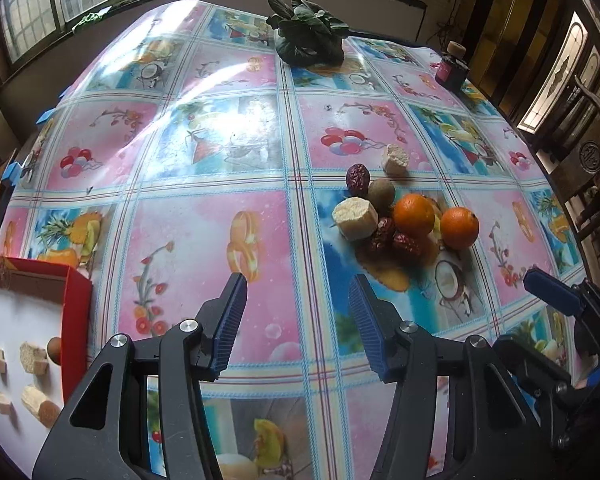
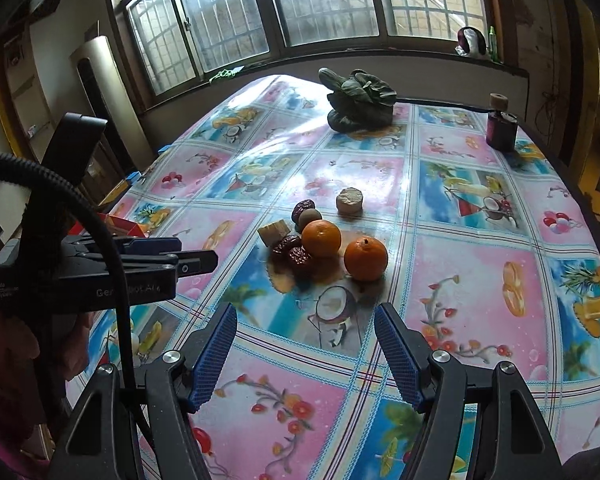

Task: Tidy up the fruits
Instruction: 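Move both open tools back to the snack pile, then grasp a round white pastry slice with the left tool while the right grasps a red date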

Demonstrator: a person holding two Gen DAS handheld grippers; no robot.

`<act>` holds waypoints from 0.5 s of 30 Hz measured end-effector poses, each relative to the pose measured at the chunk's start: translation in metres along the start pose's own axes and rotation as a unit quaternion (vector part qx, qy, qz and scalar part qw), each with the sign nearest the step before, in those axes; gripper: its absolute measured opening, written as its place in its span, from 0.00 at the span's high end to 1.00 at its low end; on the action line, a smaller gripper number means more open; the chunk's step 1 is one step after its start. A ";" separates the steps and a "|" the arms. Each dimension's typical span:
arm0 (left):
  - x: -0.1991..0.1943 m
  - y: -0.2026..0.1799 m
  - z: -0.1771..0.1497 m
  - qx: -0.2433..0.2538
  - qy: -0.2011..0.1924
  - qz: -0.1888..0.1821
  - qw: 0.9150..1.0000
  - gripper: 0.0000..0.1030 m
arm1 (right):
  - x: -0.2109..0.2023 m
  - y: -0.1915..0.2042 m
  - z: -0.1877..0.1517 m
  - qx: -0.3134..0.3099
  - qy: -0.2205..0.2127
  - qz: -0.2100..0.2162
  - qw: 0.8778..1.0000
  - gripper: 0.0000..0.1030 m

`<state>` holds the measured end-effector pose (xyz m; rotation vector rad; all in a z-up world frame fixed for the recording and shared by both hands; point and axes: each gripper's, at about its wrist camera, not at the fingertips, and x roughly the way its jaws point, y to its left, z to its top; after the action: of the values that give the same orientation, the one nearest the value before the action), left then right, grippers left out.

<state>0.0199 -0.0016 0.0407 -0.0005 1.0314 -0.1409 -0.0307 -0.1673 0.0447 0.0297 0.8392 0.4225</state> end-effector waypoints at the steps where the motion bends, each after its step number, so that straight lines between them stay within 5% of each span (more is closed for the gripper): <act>1: 0.003 -0.001 0.005 -0.003 0.002 -0.002 1.000 0.48 | 0.002 -0.001 0.000 0.001 0.001 0.001 1.000 0.33; 8: 0.021 -0.013 0.034 -0.014 -0.007 -0.007 1.000 0.48 | 0.013 -0.008 0.003 0.008 0.009 0.011 1.000 0.33; 15: 0.045 -0.014 0.035 0.007 0.014 0.034 0.999 0.48 | 0.022 -0.007 0.003 0.004 0.019 0.022 1.000 0.33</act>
<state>0.0707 -0.0234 0.0216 0.0499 1.0565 -0.0871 -0.0130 -0.1654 0.0301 0.0486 0.8797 0.4626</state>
